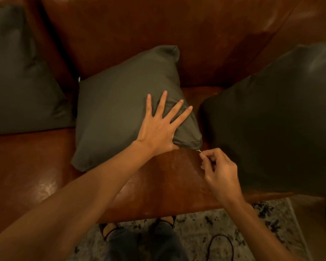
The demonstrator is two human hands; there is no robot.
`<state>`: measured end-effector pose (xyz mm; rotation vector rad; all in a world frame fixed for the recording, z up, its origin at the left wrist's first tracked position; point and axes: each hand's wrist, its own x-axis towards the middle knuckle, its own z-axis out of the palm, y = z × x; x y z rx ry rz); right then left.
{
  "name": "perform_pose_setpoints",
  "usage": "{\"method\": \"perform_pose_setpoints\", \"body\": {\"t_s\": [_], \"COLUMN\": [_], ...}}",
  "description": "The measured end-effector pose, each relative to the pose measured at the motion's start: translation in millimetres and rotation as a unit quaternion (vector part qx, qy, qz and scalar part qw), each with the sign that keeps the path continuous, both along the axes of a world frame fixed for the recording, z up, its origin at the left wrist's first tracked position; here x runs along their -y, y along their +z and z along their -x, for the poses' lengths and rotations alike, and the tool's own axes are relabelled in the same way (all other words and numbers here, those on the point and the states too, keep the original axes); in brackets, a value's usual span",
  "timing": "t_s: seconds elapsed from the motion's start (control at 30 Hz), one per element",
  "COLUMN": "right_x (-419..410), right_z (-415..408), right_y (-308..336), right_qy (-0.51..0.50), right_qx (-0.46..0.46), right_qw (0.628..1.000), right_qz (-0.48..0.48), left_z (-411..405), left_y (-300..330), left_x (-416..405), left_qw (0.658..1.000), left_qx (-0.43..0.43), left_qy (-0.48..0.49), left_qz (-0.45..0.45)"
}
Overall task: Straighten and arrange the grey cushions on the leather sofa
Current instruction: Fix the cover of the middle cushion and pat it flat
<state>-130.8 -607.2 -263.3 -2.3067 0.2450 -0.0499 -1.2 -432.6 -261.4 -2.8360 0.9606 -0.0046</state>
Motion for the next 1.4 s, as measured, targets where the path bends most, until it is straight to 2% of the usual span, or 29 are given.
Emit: {"method": "perform_pose_setpoints", "body": {"t_s": [0.07, 0.13, 0.17, 0.2, 0.23, 0.27, 0.33, 0.4, 0.43, 0.5, 0.53, 0.57, 0.6, 0.63, 0.67, 0.7, 0.73, 0.77, 0.83, 0.87, 0.97, 1.03, 1.13, 1.2, 1.23, 1.27, 1.33, 1.4], "right_x": [1, 1, -1, -4, -7, -9, -9, -5, -2, 2, 4, 4, 4, 2, -2, -7, -14, -23, -49, -66, -132, -176, -228, -245, -249, -250, -248, -242], "right_z": [0, -5, -12, -19, -27, -33, -43, -46, -46, -48, -50, -52, -54, -56, -56, -56, -55, -54, -53, -54, -60, -63, -68, -75, -78, -81, -83, -83], "right_y": [-2, -4, -5, -8, -11, -15, -28, -42, -49, -62, -68, -72, -75, -75, -72, -68, -62, -56, -43, -40, -34, -39, -53, -58, -62, -65, -67, -75], "right_qy": [-0.026, -0.100, -0.146, -0.181, -0.205, -0.215, -0.239, -0.277, -0.293, -0.314, -0.316, -0.312, -0.306, -0.296, -0.288, -0.284, -0.278, -0.262, -0.199, -0.155, 0.062, 0.268, 0.482, 0.533, 0.537, 0.532, 0.509, 0.476], "right_qx": [-0.028, -0.078, -0.116, -0.154, -0.178, -0.186, -0.166, -0.150, -0.151, -0.173, -0.192, -0.213, -0.236, -0.255, -0.266, -0.263, -0.238, -0.198, -0.100, -0.053, 0.029, 0.067, 0.059, 0.037, 0.035, 0.045, 0.091, 0.140], "right_qw": [0.999, 0.981, 0.948, 0.898, 0.850, 0.823, 0.813, 0.817, 0.820, 0.832, 0.842, 0.855, 0.871, 0.889, 0.906, 0.918, 0.930, 0.944, 0.975, 0.986, 0.995, 0.953, 0.834, 0.757, 0.736, 0.734, 0.751, 0.770], "right_qz": [-0.036, -0.148, -0.256, -0.370, -0.451, -0.492, -0.505, -0.483, -0.468, -0.425, -0.393, -0.355, -0.304, -0.237, -0.157, -0.084, -0.041, -0.022, 0.008, 0.027, 0.066, 0.122, 0.263, 0.377, 0.411, 0.421, 0.410, 0.401], "left_z": [3, 8, 10, 11, 12, 13, 13, 15, 16, 22, 27, 34, 41, 49, 58, 67, 75, 79, 85, 86, 88, 92, 99, 104, 107, 110, 116, 120], "left_y": [-3, -7, -9, -12, -15, -18, -26, -35, -39, -47, -46, -60, -71, -81, -87, -91, -90, -85, -82, -80, -77, -78, -75, -80, -82, -86, -93, -97], "left_x": [5, 13, 17, 20, 22, 22, 13, -10, -28, -71, -93, -124, -153, -183, -206, -221, -229, -230, -230, -228, -228, -228, -227, -231, -234, -238, -244, -244], "left_qw": [1.000, 0.999, 0.999, 0.999, 0.999, 0.998, 0.992, 0.986, 0.985, 0.962, 0.932, 0.889, 0.828, 0.742, 0.632, 0.507, 0.407, 0.342, 0.302, 0.295, 0.247, 0.229, 0.205, 0.200, 0.199, 0.197, 0.193, 0.206], "left_qx": [-0.008, -0.023, -0.029, -0.037, -0.046, -0.056, -0.070, -0.084, -0.081, -0.069, -0.052, -0.045, -0.071, -0.136, -0.219, -0.291, -0.339, -0.375, -0.408, -0.412, -0.403, -0.404, -0.400, -0.405, -0.407, -0.405, -0.409, -0.426], "left_qy": [0.006, 0.012, 0.012, 0.007, -0.005, -0.025, -0.081, -0.082, -0.037, 0.134, 0.247, 0.364, 0.476, 0.574, 0.639, 0.672, 0.678, 0.670, 0.659, 0.657, 0.657, 0.653, 0.638, 0.620, 0.613, 0.608, 0.603, 0.587], "left_qz": [-0.013, -0.023, -0.023, -0.020, -0.008, 0.009, 0.064, 0.116, 0.151, 0.229, 0.258, 0.275, 0.287, 0.320, 0.379, 0.455, 0.510, 0.541, 0.556, 0.559, 0.587, 0.599, 0.625, 0.641, 0.647, 0.653, 0.657, 0.656]}}
